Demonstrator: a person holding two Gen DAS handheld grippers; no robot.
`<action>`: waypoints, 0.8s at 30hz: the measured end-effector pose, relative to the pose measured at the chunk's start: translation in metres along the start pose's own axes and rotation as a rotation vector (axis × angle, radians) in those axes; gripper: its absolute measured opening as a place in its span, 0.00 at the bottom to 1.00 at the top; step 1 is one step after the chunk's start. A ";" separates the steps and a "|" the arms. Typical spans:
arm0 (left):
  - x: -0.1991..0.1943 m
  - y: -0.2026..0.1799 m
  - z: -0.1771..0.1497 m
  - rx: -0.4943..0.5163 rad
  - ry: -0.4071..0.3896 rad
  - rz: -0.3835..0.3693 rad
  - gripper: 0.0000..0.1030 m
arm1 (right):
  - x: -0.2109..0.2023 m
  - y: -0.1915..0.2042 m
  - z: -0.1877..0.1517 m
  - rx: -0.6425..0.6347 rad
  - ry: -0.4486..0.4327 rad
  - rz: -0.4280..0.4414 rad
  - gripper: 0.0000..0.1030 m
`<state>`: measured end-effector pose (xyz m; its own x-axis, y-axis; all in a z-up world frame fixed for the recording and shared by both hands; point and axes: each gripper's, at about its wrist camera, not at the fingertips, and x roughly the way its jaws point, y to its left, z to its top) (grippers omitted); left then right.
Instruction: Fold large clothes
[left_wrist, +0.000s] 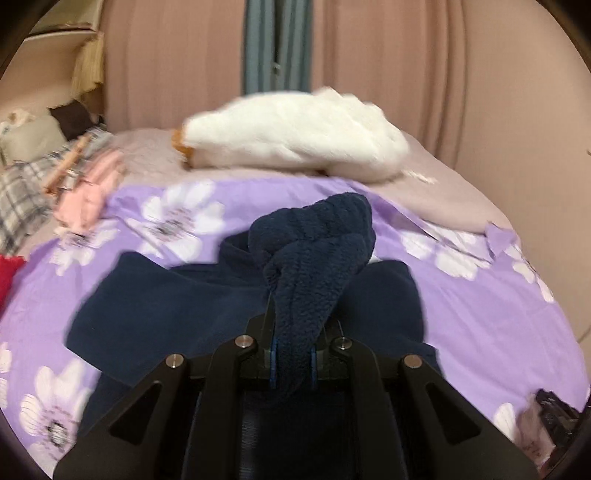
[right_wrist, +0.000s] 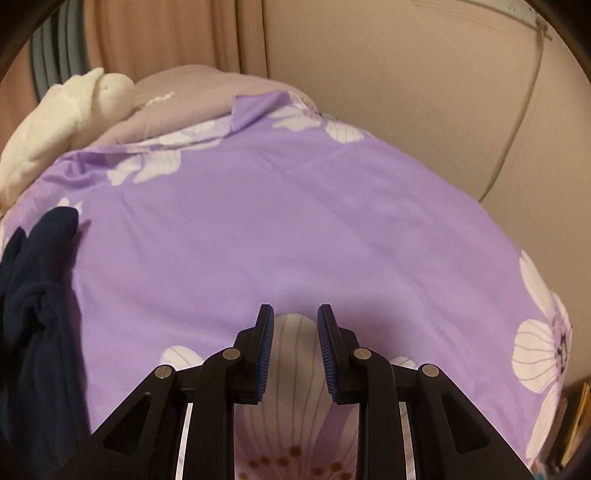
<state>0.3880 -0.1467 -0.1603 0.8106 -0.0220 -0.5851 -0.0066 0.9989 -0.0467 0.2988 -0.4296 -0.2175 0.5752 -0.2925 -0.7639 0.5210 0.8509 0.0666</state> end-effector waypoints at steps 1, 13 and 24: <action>0.006 -0.007 -0.003 -0.006 0.025 -0.025 0.15 | 0.002 0.000 0.000 0.001 0.004 0.004 0.26; -0.015 -0.025 -0.011 0.046 0.037 -0.218 0.83 | -0.007 0.010 0.000 0.030 0.011 0.087 0.27; -0.069 0.078 0.010 -0.026 -0.165 0.083 0.67 | -0.046 0.062 0.000 0.001 -0.042 0.159 0.27</action>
<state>0.3380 -0.0672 -0.1155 0.8916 0.0701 -0.4474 -0.0910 0.9955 -0.0255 0.3044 -0.3635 -0.1782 0.6765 -0.1718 -0.7162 0.4217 0.8875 0.1855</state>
